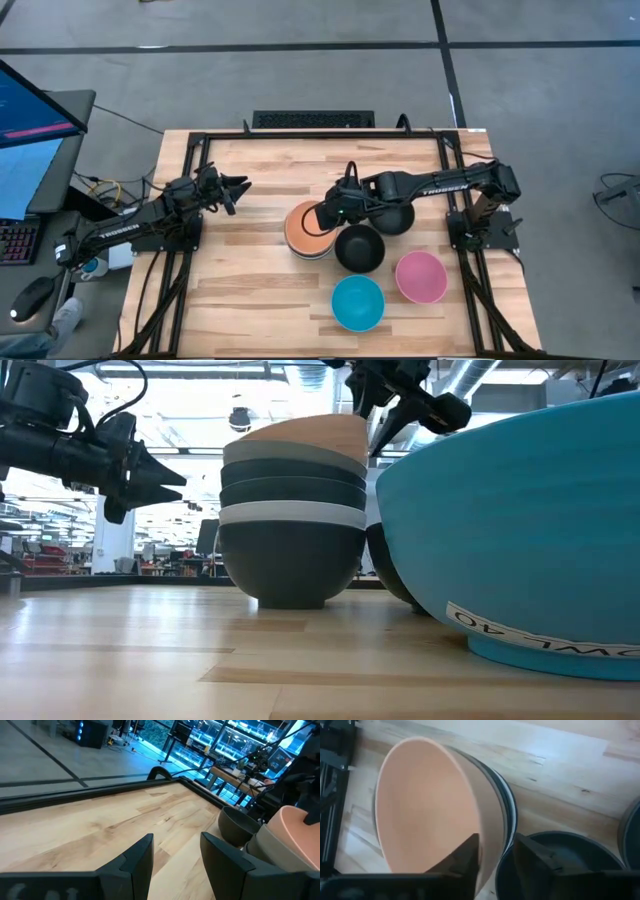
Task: Nest bowls inside each other
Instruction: Stack the orange bowl on top of the gray bowl, then stack the black bowl on top of the orange bowl
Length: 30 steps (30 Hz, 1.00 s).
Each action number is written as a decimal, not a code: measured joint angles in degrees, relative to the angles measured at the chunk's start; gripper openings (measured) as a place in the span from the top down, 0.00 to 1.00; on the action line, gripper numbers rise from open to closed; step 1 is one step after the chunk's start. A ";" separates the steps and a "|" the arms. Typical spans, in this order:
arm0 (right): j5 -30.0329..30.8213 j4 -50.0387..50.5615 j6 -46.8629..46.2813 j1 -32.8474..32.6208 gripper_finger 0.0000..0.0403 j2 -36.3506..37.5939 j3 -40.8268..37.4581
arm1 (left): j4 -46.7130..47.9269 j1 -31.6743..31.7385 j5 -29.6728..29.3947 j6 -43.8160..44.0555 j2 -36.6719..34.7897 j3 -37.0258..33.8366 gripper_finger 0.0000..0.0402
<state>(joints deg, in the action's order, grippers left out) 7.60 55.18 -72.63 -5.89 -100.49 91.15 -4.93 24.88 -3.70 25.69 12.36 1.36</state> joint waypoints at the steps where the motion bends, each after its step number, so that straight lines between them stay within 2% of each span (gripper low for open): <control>1: -0.02 -0.02 0.45 -0.02 0.69 0.00 0.00 | 0.00 0.00 0.02 0.43 0.00 0.00 0.62; 8: 0.00 -1.07 1.79 0.02 0.94 0.00 -0.04 | 0.00 0.00 0.02 1.04 0.00 0.00 0.62; 11: -0.05 -2.31 2.81 0.33 0.98 0.00 -0.04 | 0.00 0.00 0.02 1.07 0.00 0.00 0.62; 30: 0.84 0.48 4.67 0.90 0.66 0.00 -0.07 | -0.02 0.00 0.04 1.10 0.00 0.02 0.62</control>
<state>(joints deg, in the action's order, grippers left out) 8.43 55.66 -67.96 -4.99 -100.49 91.09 -4.95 24.88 -3.66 26.80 12.36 1.39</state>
